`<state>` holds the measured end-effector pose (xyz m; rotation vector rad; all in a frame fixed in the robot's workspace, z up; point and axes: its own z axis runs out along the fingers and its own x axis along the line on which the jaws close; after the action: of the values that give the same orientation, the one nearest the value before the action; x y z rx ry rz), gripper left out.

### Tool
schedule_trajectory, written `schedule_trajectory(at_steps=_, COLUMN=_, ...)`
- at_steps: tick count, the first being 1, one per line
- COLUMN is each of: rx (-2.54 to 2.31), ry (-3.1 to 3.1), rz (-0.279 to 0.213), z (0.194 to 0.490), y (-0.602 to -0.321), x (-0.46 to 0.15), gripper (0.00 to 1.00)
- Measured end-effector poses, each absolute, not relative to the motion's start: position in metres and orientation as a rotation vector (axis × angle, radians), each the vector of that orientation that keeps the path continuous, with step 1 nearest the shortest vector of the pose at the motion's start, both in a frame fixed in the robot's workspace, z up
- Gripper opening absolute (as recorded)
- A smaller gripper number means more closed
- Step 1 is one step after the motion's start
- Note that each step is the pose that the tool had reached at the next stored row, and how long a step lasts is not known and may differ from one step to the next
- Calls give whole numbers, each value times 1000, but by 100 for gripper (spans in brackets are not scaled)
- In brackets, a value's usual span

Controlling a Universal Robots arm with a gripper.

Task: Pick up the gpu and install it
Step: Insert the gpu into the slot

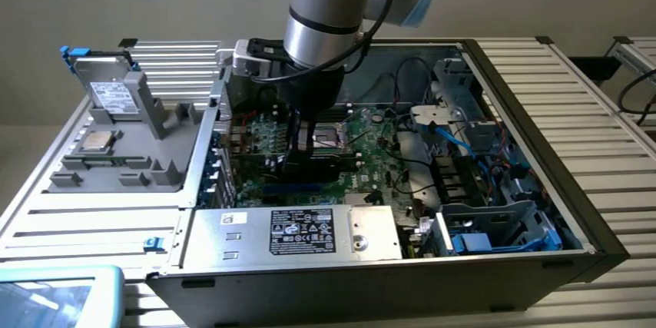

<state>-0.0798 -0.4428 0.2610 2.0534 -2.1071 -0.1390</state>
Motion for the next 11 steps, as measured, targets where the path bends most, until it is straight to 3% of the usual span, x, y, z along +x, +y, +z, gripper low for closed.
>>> schedule_trajectory(at_steps=11, rx=2055, ry=-2106, rz=-137, z=261, y=-443, x=-83, gripper=27)
